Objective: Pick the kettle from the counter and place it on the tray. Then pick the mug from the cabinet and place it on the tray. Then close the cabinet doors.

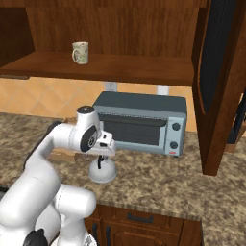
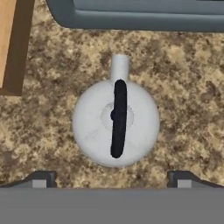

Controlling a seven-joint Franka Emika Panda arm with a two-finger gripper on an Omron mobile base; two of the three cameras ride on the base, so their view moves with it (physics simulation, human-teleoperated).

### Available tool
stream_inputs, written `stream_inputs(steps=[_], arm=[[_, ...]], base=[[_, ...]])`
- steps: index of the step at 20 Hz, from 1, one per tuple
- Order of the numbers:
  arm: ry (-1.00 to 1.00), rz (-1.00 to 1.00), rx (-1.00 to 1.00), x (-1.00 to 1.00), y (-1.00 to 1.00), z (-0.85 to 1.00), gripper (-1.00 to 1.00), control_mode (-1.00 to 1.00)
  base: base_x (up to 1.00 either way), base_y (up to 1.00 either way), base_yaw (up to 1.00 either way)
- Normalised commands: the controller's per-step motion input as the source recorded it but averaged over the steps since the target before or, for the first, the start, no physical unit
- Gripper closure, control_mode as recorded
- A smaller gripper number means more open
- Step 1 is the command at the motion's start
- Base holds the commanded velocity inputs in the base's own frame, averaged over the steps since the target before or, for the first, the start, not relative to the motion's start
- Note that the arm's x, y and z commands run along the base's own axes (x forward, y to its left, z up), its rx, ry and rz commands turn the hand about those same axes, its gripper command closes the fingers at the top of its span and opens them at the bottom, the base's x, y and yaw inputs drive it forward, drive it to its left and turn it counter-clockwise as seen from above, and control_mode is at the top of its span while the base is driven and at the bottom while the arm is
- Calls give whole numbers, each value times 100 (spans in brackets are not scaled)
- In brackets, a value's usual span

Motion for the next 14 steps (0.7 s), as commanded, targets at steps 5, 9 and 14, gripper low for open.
stream_inputs(steps=[5,9,14], arm=[[18,0,0,25,0,-32,-100,-100],[11,0,0,30,0,-25,-100,-100],[0,0,0,11,0,-5,-100,-100]], base=[[0,0,0],[0,0,0],[0,0,0]])
